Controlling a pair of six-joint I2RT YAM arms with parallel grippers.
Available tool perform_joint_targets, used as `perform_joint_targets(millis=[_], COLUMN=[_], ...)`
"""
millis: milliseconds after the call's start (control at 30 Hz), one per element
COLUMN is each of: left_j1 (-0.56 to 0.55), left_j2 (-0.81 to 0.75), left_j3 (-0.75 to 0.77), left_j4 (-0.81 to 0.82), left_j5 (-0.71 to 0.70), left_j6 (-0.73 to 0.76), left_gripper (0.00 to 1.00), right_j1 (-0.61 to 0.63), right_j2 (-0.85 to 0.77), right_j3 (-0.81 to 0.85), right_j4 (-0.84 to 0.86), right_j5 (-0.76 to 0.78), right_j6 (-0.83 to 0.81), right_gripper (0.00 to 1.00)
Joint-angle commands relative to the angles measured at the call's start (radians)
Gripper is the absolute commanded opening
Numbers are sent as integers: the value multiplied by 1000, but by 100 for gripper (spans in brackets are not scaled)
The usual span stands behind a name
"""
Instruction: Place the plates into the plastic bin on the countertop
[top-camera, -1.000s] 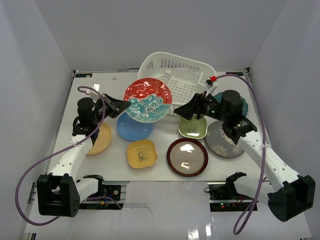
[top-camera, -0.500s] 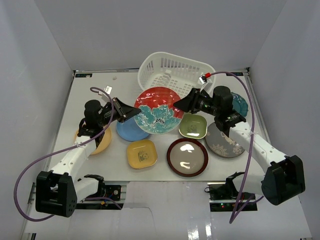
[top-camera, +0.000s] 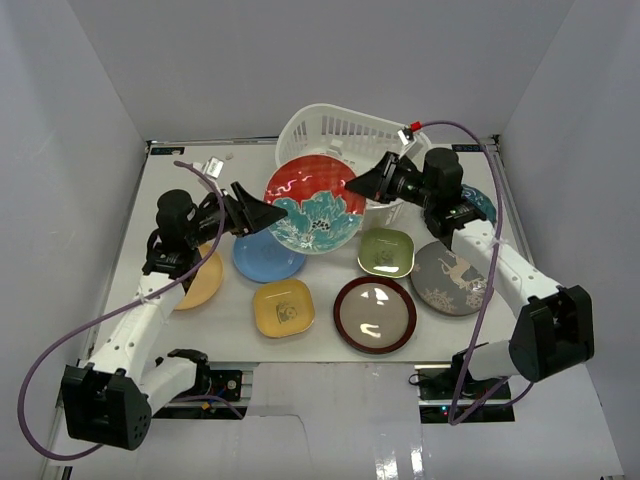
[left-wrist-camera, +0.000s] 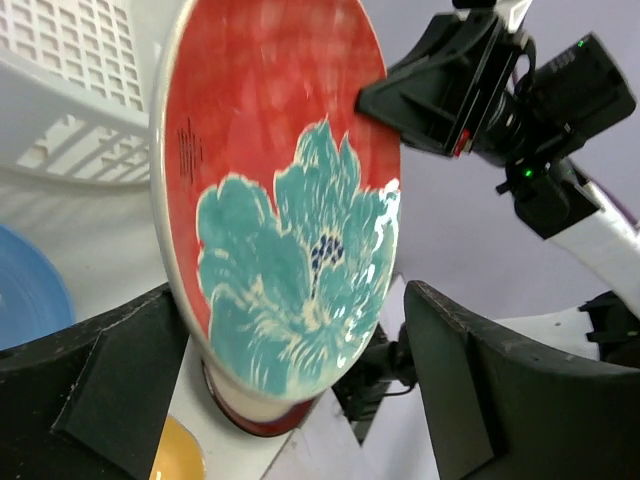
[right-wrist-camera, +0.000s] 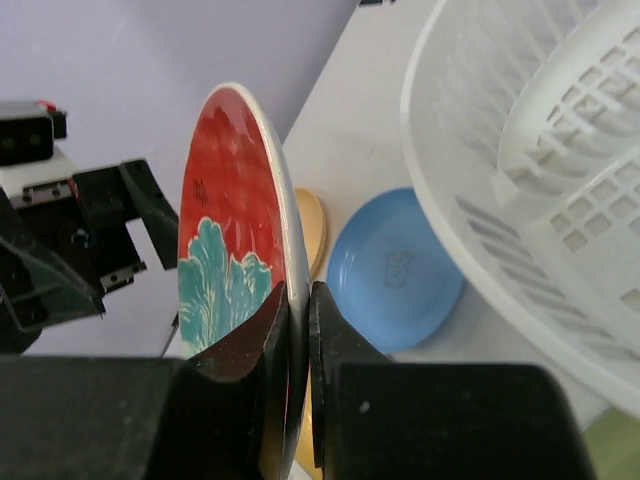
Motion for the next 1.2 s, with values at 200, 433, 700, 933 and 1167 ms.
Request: perform_joint_targets(millis=[200,433,700,933,1167], left_j1=[-64,-127,-127,-127,-125], left_j2=[-103,-138,-115,-98,-86], left_j3=[65,32,22,18,16], left_j4=[-335,-394,-385,-381,-379], left_j5=[-232,-404,-376,-362,-358], left_j6=[338,415,404,403,401], left_gripper=[98,98,98,98,98], right_j1=[-149,-188,-192,-192,-177], right_j2=[192,393,605,650,636], right_j3=[349,498,612,541,663], right_j4=[19,5,-9,-37,-262], right_j5=[130,160,132,193,315], right_j6=[-50,-81,-72,-132,-340], right_gripper=[8,8,8,47,98])
